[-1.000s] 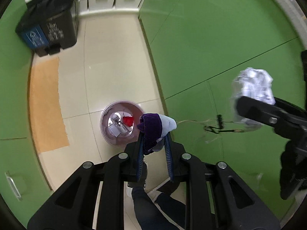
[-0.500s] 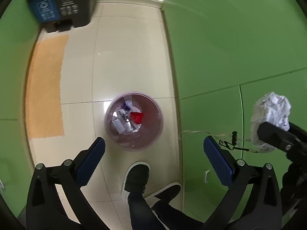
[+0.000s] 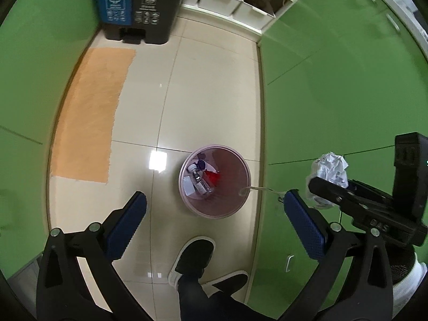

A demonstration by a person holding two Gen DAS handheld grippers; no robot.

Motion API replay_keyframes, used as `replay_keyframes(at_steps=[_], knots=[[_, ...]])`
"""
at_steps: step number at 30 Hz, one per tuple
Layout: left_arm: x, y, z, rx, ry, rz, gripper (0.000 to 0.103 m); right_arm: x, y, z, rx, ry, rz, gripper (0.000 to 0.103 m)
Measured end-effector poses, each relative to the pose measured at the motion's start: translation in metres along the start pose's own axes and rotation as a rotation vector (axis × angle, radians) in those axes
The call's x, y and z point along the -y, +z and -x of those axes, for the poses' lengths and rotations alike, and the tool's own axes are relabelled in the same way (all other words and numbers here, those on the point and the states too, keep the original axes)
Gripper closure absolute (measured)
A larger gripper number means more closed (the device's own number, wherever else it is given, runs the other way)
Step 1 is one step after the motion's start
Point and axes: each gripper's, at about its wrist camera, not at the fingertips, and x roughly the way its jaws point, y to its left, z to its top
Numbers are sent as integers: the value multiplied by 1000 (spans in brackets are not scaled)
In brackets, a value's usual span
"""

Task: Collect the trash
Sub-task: 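Open both tools to drop the sock and foil ball into the wastebasket, then move both tools back over the counter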

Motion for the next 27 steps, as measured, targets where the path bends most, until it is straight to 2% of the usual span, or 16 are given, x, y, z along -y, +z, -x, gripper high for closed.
replay_keyframes(at_steps=[1, 2, 10, 16, 20, 27], knots=[[-3, -1, 2, 1, 1, 6, 3, 1, 0, -3, 0, -7, -4, 17], [-5, -3, 3, 2, 1, 9, 3, 2, 0, -4, 6, -14, -9, 7], [3, -7, 16, 0, -10, 2, 3, 11, -8, 2, -16, -87, -57, 6], [34, -8, 56, 4, -18, -43, 3, 0, -15, 51, -5, -107, -89, 6], [67, -5, 100, 24, -30, -96, 3, -21, -21, 110, 44, -103, -80, 6], [160, 0, 206, 97, -73, -268, 3, -54, -36, 261, 235, -105, -90, 6]])
